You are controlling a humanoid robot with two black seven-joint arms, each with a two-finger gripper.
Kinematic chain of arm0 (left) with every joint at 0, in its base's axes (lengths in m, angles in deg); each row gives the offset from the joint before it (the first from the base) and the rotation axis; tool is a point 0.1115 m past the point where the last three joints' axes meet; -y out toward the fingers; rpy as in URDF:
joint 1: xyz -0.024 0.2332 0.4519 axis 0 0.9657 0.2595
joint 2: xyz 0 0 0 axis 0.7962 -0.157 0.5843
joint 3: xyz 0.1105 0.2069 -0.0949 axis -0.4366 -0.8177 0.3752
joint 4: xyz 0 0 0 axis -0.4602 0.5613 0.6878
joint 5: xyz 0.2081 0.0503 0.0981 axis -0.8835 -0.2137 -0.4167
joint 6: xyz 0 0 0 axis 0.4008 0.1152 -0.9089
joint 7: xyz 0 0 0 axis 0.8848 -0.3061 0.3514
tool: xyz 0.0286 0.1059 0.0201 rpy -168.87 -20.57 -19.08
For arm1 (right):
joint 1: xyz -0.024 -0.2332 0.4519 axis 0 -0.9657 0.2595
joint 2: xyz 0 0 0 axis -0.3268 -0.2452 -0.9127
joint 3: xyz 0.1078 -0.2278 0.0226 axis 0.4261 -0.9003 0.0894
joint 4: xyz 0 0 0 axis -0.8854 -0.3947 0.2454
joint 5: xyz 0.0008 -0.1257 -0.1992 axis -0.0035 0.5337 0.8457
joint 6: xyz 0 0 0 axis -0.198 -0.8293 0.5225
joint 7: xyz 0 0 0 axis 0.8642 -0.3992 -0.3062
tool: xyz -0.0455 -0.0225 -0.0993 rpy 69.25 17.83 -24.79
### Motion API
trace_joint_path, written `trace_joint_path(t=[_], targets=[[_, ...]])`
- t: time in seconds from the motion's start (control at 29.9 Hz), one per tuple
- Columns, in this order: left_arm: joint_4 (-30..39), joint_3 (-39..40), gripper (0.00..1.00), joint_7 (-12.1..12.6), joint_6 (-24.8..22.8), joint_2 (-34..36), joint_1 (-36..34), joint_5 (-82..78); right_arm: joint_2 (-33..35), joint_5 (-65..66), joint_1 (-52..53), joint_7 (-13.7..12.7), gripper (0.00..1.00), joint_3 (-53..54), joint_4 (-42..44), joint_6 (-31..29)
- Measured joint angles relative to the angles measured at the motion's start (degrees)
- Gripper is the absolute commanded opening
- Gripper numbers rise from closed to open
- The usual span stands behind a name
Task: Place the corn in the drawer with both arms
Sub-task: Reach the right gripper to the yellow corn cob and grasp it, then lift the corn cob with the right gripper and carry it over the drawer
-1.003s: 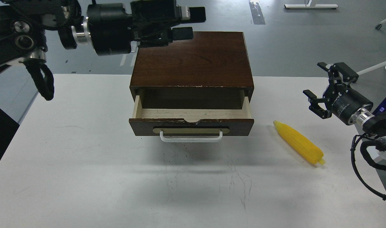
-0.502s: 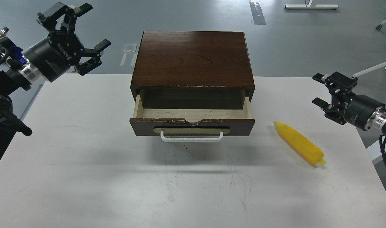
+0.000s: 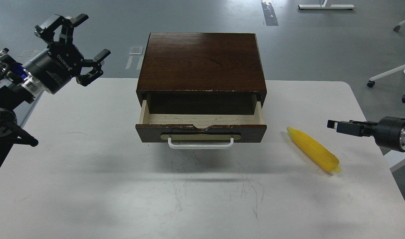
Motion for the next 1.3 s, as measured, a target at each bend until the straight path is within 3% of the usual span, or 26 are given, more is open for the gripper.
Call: trace_joint_path(t=[0.23,0.33,0.43,0.5,0.67,0.77,0.97,1.3], targets=[[0.3,0.1,0.99,-0.1,0.0,0.0,0.1,0.0,-4.8,1.6,-0.1,0.0,0.89,-5.2,2.9,2.4],[0.5,0.6,0.99,-0.1,0.0,0.0,0.2,-0.1,-6.8,1.6,-0.1,0.0,0.78,-6.5,4.2,3.4],[0.5,0.7,0.99,0.0,0.0,0.0,0.2,-0.2,-7.7,1.6,-0.1,0.0,0.47,-7.8,5.2,3.9],[0.6,0.7,0.99,0.0,0.0,0.1,0.2,-0.2,-8.3,1.7,-0.1,0.0,0.39,-8.5,5.4,4.0],[0.6,0.7,0.99,0.0,0.0,0.1,0.3,-0.2,-9.0,1.7,-0.1,0.0,0.05,-10.0,5.7,4.0],[0.6,0.8,0.99,0.0,0.0,0.1,0.3,-0.2,-9.1,1.7,0.1,0.0,0.0,-10.4,5.7,4.0],[0.6,0.9,0.99,0.0,0.0,0.2,0.4,-0.2,-8.6,1.7,1.8,0.0,0.0,-10.6,3.8,4.0],[0.6,1.5,0.99,0.1,0.0,0.3,0.4,-0.2,0.3,0.2,26.9,0.0,0.0,-10.5,-6.8,3.3]])
